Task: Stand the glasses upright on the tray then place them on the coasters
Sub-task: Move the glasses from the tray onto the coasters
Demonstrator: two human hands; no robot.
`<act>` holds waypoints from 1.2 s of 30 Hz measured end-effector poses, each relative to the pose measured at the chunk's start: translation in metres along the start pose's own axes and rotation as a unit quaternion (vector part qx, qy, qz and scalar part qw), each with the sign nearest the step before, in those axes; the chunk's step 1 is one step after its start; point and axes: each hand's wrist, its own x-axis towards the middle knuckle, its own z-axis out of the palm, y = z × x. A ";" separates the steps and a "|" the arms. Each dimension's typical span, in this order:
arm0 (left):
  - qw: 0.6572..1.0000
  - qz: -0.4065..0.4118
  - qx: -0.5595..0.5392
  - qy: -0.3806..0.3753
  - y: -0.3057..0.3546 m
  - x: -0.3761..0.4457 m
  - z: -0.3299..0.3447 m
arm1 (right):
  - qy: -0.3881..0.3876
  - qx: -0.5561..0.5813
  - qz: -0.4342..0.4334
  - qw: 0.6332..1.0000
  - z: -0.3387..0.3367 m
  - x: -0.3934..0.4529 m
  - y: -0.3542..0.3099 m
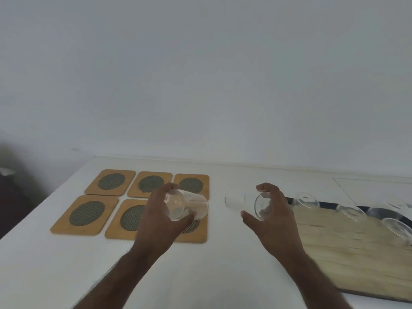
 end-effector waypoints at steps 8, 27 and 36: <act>0.998 0.001 0.021 0.057 -0.052 0.011 -0.068 | -0.038 0.008 -0.032 0.999 0.070 0.011 -0.037; 0.981 -0.089 0.107 0.139 -0.178 0.055 -0.187 | -0.103 0.016 -0.044 0.994 0.190 0.024 -0.069; 0.978 -0.115 0.109 0.135 -0.205 0.066 -0.196 | -0.121 -0.002 -0.053 0.991 0.219 0.041 -0.079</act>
